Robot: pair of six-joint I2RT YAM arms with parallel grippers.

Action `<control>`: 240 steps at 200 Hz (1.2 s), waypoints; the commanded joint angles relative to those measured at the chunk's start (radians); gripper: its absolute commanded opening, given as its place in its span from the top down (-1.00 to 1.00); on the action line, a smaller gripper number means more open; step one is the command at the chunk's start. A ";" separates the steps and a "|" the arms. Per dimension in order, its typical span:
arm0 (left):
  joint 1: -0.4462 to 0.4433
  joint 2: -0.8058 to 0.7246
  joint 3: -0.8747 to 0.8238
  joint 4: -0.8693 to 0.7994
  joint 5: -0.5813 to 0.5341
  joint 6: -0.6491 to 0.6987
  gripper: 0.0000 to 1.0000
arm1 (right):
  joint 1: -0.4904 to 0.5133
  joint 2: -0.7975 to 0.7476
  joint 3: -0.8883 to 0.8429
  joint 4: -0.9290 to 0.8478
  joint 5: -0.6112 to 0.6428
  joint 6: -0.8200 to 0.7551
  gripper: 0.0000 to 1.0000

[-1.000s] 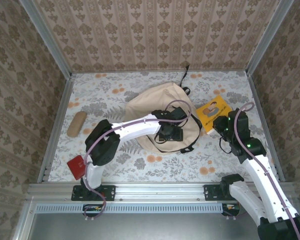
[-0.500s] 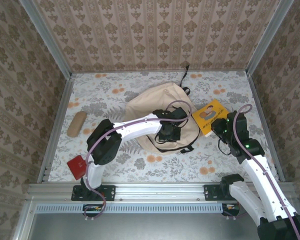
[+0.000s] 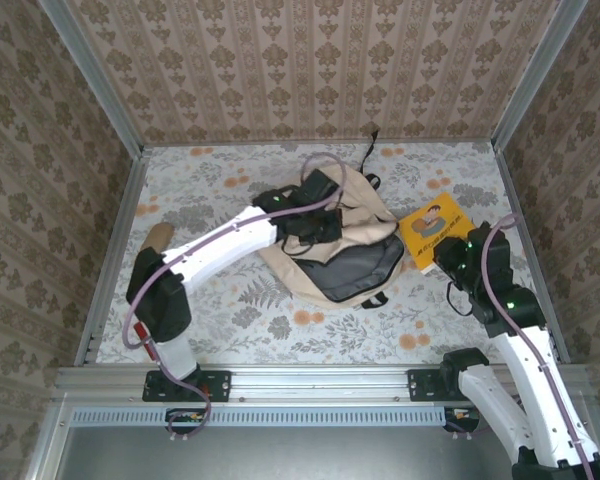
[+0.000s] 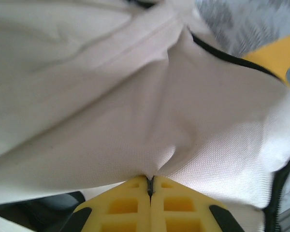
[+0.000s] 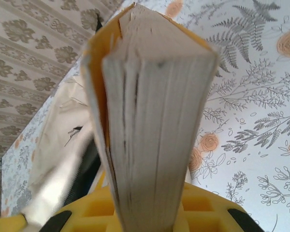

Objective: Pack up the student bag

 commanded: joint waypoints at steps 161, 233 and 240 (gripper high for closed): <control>0.073 -0.113 -0.033 0.382 0.134 0.099 1.00 | -0.003 0.095 -0.140 0.411 -0.596 0.136 0.89; 0.072 -0.118 -0.034 0.377 0.141 0.094 1.00 | 0.028 0.217 -0.219 0.677 -0.574 0.289 0.90; 0.072 -0.120 -0.035 0.378 0.141 0.094 1.00 | 0.041 0.237 -0.221 0.707 -0.567 0.301 0.90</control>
